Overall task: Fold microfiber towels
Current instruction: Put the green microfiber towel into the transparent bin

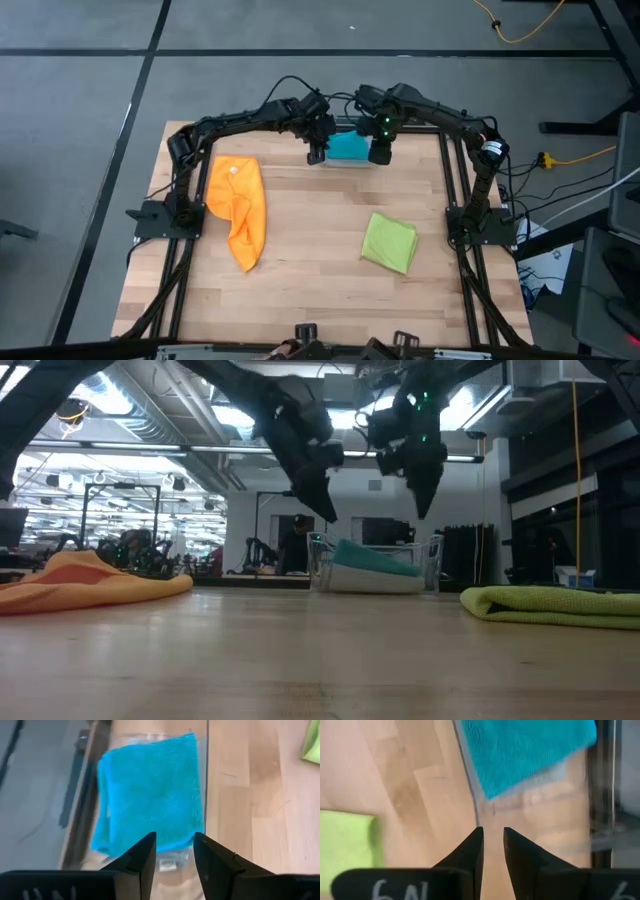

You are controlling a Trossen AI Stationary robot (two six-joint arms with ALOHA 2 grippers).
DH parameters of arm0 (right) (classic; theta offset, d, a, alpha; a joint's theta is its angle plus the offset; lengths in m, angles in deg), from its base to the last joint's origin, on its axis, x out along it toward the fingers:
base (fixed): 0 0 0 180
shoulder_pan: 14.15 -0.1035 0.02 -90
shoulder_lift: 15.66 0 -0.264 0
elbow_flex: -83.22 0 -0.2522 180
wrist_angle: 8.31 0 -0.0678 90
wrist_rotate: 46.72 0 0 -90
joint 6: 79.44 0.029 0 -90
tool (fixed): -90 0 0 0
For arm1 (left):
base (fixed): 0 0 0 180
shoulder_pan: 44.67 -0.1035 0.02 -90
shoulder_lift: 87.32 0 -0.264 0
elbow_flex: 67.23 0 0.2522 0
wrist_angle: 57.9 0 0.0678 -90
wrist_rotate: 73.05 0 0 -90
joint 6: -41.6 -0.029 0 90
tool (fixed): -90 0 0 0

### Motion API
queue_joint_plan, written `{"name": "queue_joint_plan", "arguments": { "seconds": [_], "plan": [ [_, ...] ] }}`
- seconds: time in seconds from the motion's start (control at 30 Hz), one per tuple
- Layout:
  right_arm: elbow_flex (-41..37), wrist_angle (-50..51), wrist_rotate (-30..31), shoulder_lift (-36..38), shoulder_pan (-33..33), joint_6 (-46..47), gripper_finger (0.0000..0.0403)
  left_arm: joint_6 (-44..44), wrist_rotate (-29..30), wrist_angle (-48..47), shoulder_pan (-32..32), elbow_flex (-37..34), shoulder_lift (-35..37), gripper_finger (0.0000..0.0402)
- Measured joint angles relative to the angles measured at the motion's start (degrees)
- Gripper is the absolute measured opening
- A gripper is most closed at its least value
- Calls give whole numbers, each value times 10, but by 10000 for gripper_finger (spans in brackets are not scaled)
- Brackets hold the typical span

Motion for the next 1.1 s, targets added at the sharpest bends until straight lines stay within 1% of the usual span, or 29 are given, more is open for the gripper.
{"name": "queue_joint_plan", "arguments": {
  "seconds": [0.1,0.2,0.27,0.37,0.47,0.53,0.6,0.7,0.77,0.83,0.9,0.97,1.03,1.1],
  "plan": [
    [47,71,0,0,-4,75,77,28,25,-27,6,0,21,123],
    [81,146,-1,1,-16,163,77,81,24,-64,18,0,46,123],
    [83,147,-2,12,-27,210,77,114,23,-85,31,1,59,123],
    [60,150,-34,46,-51,230,77,141,20,-117,57,1,68,123],
    [2,149,-99,104,-84,220,77,149,3,-144,88,1,70,123],
    [-48,143,-113,156,-116,233,77,148,-7,-140,113,1,71,123],
    [-114,115,-102,211,-150,284,77,147,-7,-117,138,1,71,123],
    [-224,32,-75,294,-214,393,77,131,-6,-49,178,1,70,123],
    [-295,-21,-71,345,-265,466,77,109,-6,9,205,1,66,123],
    [-362,-76,-71,384,-323,540,78,84,-6,46,229,1,62,123],
    [-420,-128,-56,414,-384,609,78,60,-7,83,252,2,52,123],
    [-469,-175,-36,434,-446,676,78,43,-11,82,270,0,40,123],
    [-509,-207,-17,442,-501,739,78,38,-34,99,283,0,23,123],
    [-540,-245,-2,443,-555,787,78,38,-71,114,292,0,3,123]
  ]
}}
